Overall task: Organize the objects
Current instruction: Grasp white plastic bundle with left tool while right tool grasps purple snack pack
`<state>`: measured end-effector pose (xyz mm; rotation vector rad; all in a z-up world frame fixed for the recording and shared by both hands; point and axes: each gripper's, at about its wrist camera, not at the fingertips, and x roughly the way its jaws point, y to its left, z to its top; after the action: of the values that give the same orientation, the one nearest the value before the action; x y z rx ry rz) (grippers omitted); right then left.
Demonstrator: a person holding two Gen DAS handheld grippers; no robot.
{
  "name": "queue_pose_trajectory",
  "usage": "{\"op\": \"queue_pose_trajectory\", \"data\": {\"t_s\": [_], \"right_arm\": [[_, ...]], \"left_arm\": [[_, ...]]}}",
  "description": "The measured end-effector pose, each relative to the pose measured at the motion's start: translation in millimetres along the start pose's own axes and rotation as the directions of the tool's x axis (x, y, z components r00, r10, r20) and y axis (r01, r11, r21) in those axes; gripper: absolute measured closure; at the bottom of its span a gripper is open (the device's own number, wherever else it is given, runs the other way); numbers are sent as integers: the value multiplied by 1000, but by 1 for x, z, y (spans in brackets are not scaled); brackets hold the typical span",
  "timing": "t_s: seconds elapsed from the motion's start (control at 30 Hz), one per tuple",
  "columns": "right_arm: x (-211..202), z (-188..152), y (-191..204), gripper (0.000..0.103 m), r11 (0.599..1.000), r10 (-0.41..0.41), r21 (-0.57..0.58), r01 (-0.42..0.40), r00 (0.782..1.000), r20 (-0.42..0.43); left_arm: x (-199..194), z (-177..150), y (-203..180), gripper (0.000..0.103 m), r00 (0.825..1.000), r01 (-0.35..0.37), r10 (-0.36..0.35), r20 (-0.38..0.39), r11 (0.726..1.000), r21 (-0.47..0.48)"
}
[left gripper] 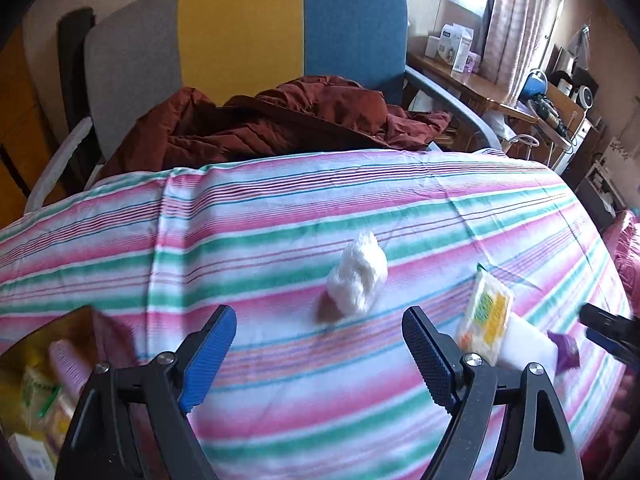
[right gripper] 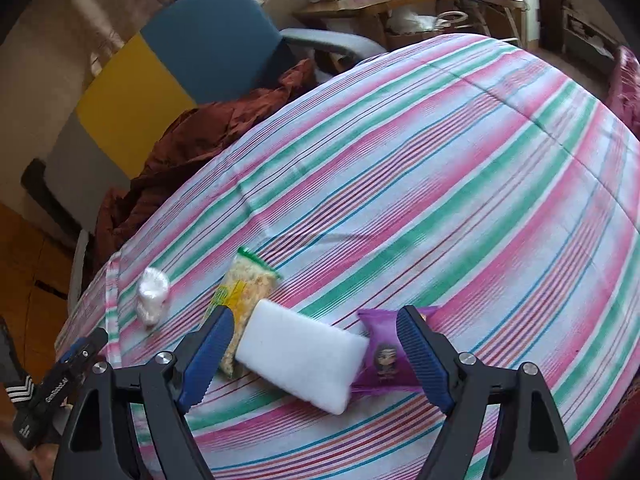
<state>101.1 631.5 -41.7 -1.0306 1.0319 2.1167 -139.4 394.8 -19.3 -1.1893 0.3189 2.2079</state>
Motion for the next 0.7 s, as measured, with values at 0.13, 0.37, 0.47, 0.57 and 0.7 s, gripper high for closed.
{"op": "queue_pose_trajectory", "data": {"t_s": [0.13,0.37,0.47,0.57,0.7], "right_arm": [[-4,6,-21,18,995,-8,95,6,1000,16],[1,9,-44,18,981,-75,178,75,997,-1],[8,6,-50,18,975,-86,201,92,995,-40],[13,4,-53,18,972,-90,210,104,993,-72],[18,3,-50,18,976,-78,197,97,992,-102]], "left_arm": [[22,10,-16,19,1000,-17,17,12,999,44],[70,24,-33,24,999,-36,36,1,995,95],[88,26,-35,29,999,-50,52,-17,993,105],[98,27,-36,49,998,-39,46,-47,991,125],[95,25,-40,65,997,-19,31,-70,986,163]]}}
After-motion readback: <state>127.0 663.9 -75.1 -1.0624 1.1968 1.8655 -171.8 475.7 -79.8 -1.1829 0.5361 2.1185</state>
